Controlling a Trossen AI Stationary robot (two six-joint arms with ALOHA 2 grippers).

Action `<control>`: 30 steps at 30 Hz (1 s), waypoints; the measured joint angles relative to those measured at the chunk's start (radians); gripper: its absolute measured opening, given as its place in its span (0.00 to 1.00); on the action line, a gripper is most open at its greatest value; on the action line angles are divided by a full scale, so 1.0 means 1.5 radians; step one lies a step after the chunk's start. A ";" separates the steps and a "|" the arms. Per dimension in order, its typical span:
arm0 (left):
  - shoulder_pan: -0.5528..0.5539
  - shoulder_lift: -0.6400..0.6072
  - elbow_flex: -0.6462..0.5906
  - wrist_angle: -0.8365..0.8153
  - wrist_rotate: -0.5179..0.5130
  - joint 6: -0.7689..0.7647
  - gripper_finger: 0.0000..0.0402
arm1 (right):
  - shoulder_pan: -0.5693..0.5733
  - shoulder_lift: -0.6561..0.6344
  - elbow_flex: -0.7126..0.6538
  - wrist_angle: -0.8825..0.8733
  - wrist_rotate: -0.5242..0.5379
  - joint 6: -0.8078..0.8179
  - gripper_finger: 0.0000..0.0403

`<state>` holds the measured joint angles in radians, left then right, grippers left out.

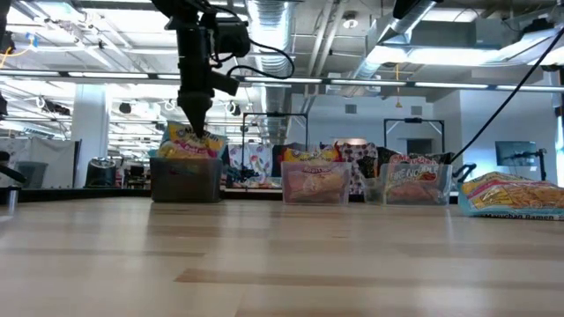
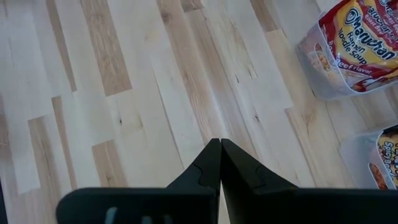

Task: Sort Maruchan noodles
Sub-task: Put the blue noodle pack into the black bin

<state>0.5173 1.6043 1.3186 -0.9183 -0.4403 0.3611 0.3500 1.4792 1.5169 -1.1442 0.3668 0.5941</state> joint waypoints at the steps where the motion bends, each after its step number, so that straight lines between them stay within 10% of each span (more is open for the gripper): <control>1: 0.000 0.000 0.000 0.000 0.005 -0.004 0.00 | 0.000 0.000 0.000 0.000 0.000 0.000 0.08; 19: 0.002 0.000 0.000 -0.005 0.094 -0.063 0.01 | 0.002 0.000 0.000 0.000 -0.009 0.000 0.08; 30: 0.026 0.000 0.000 -0.005 0.115 -0.064 0.24 | 0.002 0.000 0.000 0.000 -0.016 0.000 0.08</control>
<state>0.5564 1.6043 1.3186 -0.9257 -0.2673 0.2649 0.3531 1.4792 1.5169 -1.1442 0.3431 0.5940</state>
